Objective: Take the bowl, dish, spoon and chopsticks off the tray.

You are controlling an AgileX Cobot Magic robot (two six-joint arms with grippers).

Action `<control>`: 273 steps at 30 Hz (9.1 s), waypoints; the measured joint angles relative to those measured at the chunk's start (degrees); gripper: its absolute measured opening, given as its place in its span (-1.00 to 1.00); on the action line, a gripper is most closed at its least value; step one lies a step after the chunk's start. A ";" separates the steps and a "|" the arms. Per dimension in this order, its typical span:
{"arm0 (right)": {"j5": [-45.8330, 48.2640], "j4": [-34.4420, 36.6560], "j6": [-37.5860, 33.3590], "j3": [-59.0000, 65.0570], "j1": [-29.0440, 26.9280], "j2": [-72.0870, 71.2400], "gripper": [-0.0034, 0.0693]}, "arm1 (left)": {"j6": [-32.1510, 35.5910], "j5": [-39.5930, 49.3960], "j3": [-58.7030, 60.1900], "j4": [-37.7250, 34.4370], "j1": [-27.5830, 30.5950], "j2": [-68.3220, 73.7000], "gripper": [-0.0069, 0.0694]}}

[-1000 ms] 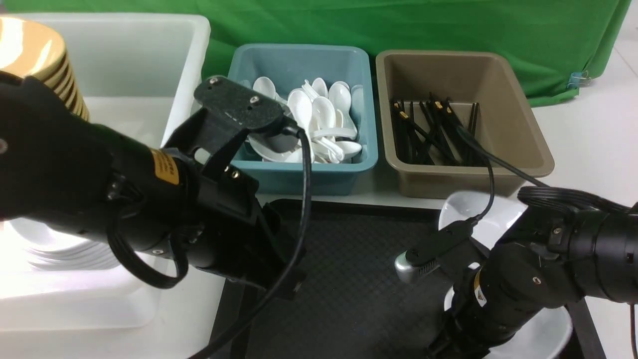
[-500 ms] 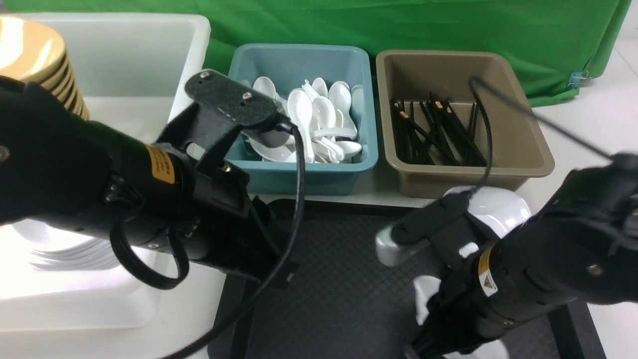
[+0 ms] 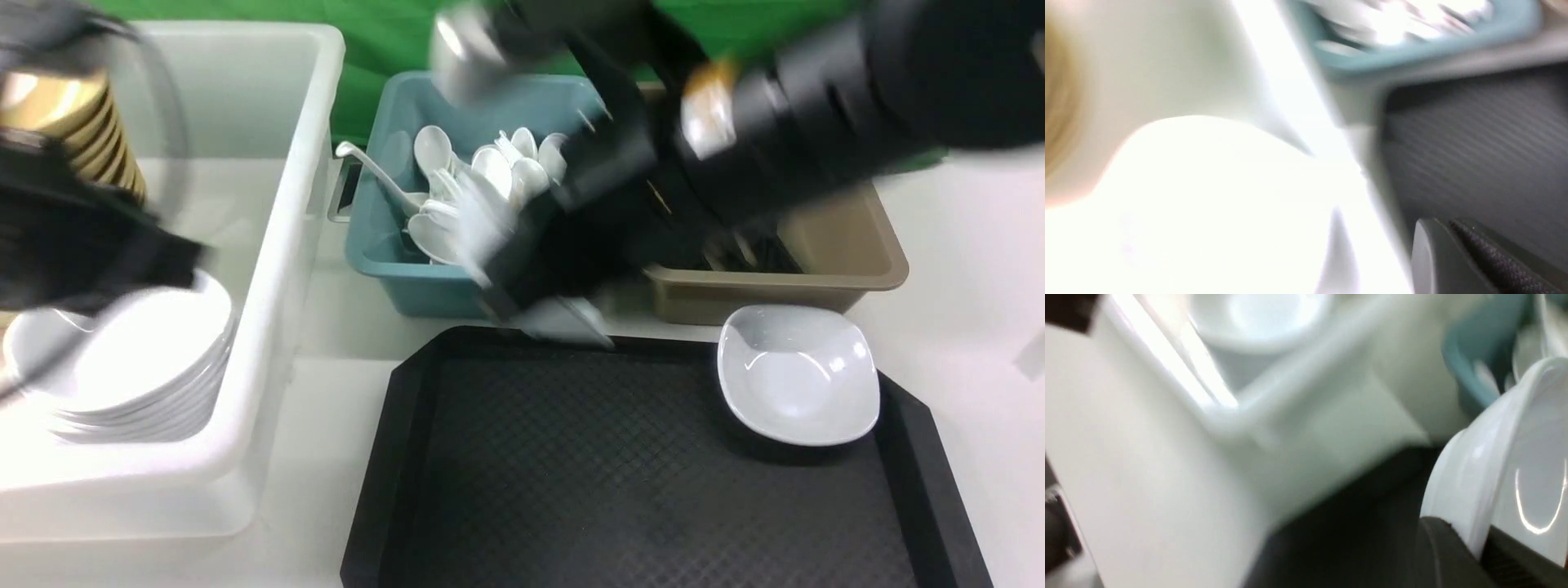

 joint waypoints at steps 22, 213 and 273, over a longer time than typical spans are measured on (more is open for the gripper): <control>-0.78 4.40 -18.52 -43.26 9.66 38.70 -0.83 | 1.68 7.95 0.16 -7.07 19.01 -6.27 -0.76; -63.35 -26.82 22.14 80.74 -9.67 -88.18 -0.64 | 10.81 -20.18 30.97 -15.96 -8.85 -39.96 -0.76; -62.61 -26.87 18.15 80.80 -9.73 -88.18 -0.26 | 11.88 -35.68 60.70 -4.89 8.31 -57.41 -0.76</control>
